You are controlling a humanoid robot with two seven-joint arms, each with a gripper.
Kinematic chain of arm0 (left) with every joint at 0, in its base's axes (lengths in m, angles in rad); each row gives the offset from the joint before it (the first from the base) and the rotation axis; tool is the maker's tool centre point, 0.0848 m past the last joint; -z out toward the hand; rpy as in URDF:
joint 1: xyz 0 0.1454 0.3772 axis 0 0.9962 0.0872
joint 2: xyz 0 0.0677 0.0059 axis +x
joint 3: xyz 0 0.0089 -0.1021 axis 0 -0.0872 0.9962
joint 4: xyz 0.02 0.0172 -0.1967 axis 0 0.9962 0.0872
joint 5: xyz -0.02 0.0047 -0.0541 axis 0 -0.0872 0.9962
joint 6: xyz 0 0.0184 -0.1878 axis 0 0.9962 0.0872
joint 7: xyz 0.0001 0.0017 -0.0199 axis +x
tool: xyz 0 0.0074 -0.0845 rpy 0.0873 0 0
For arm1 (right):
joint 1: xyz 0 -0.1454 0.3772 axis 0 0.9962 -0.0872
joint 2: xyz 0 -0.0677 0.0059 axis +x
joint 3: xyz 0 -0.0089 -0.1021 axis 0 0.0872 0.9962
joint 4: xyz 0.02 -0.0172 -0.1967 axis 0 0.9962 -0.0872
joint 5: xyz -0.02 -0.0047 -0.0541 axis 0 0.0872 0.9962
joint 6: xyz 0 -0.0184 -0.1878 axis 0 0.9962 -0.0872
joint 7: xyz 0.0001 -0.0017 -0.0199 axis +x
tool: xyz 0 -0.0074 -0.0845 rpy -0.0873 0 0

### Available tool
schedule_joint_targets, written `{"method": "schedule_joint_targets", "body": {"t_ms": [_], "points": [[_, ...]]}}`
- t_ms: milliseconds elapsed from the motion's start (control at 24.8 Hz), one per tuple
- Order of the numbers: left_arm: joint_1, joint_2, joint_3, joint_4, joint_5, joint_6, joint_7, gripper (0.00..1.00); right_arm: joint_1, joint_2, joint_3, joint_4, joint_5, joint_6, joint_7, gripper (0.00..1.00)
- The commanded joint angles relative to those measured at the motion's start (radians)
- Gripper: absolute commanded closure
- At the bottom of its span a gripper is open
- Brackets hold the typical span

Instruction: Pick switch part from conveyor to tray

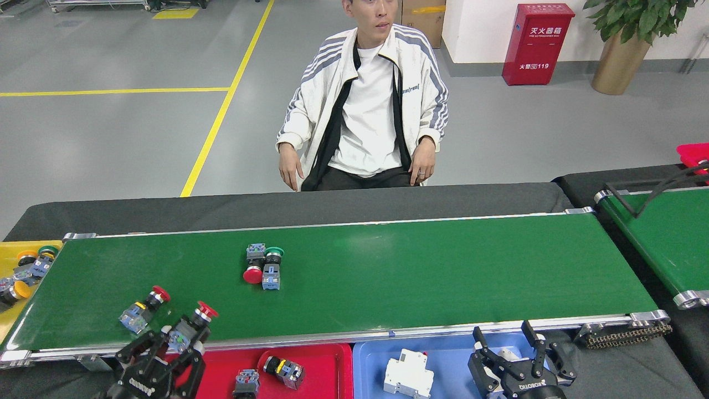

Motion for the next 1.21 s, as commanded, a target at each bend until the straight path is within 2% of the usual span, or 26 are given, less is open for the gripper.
{"method": "schedule_joint_targets", "body": {"t_ms": [0, 242, 322, 443, 564, 805, 886, 1047, 1168], "points": [[-0.001, -0.033, 0.009, -0.019, -0.003, -0.019, -0.011, 0.00, -0.005, -0.003, -0.001, -0.015, -0.003, 0.001, -0.002, 0.06], [-0.003, -0.073, 0.046, -0.013, -0.002, -0.013, -0.011, 0.00, -0.003, -0.003, -0.003, -0.015, -0.003, 0.001, -0.003, 0.05], [-0.003, -0.084, 0.116, -0.013, 0.002, 0.016, -0.011, 0.00, -0.002, -0.003, -0.001, -0.015, -0.003, 0.001, -0.003, 0.05], [-0.021, -0.110, 0.231, 0.018, 0.003, 0.143, -0.011, 0.00, -0.003, -0.002, -0.003, -0.015, -0.004, 0.001, -0.002, 0.05], [-0.028, -0.096, 0.329, 0.093, 0.008, 0.165, -0.010, 0.00, -0.002, -0.002, -0.001, -0.015, -0.003, 0.001, -0.002, 0.05], [-0.075, -0.022, 0.351, 0.217, 0.006, 0.163, -0.010, 0.00, -0.005, 0.001, -0.001, -0.015, -0.004, 0.001, -0.002, 0.05], [-0.143, 0.032, 0.348, 0.303, 0.006, 0.163, -0.010, 0.00, -0.005, 0.003, -0.001, -0.015, -0.004, 0.001, -0.002, 0.05], [-0.253, 0.179, 0.342, 0.512, 0.011, 0.160, -0.002, 0.00, -0.005, 0.003, -0.001, -0.015, -0.003, 0.001, -0.002, 0.05], [-0.330, 0.228, 0.313, 0.611, 0.011, 0.128, -0.001, 0.00, -0.005, 0.003, -0.001, -0.015, -0.004, 0.001, -0.002, 0.05]]}}
